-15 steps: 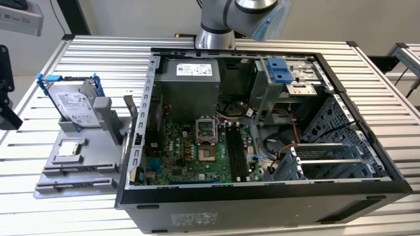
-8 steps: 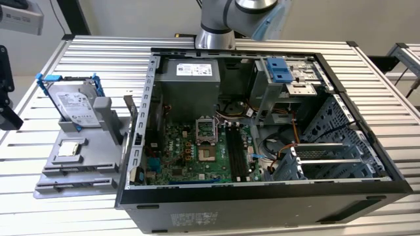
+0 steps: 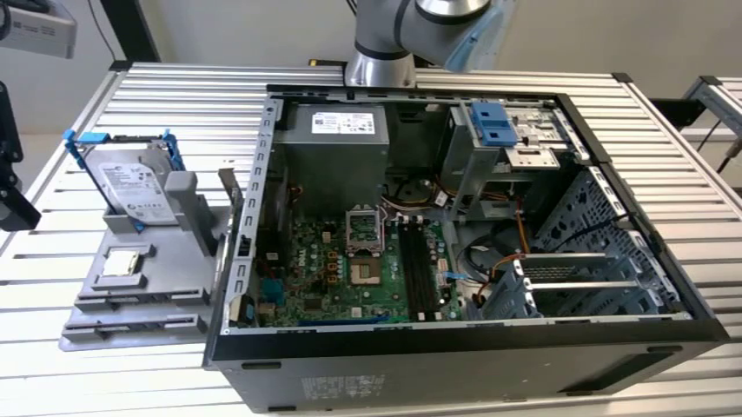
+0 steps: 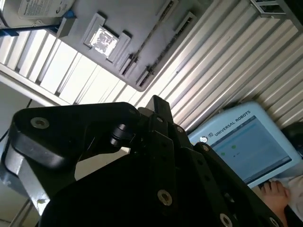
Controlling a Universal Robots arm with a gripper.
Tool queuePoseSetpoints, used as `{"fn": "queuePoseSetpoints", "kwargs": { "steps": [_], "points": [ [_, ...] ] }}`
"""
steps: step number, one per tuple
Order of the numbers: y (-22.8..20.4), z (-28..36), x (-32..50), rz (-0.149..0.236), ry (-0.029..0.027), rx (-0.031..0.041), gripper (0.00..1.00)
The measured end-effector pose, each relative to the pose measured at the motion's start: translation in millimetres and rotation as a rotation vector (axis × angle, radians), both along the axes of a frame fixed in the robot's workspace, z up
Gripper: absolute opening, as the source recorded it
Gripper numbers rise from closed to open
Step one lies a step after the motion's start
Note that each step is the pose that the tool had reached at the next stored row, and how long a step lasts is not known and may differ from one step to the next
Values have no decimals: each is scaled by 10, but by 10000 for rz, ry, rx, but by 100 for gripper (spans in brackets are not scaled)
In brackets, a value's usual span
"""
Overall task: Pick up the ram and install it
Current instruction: 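Pick up the ram and move it above insertion slot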
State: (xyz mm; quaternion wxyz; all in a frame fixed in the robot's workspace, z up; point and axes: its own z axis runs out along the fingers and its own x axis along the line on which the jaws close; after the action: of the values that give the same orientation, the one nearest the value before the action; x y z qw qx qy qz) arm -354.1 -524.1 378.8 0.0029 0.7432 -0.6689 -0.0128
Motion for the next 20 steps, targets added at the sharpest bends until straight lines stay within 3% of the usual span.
{"fn": "queuePoseSetpoints", "kwargs": {
  "steps": [5, 6, 16, 20],
  "points": [
    [0, 0, 0, 39, 0, 1, 0],
    [0, 0, 0, 48, -1, 0, 100],
    [1, -2, 0, 122, -2, -1, 100],
    [7, -39, -1, 42, -5, 2, 100]
  ]
}}
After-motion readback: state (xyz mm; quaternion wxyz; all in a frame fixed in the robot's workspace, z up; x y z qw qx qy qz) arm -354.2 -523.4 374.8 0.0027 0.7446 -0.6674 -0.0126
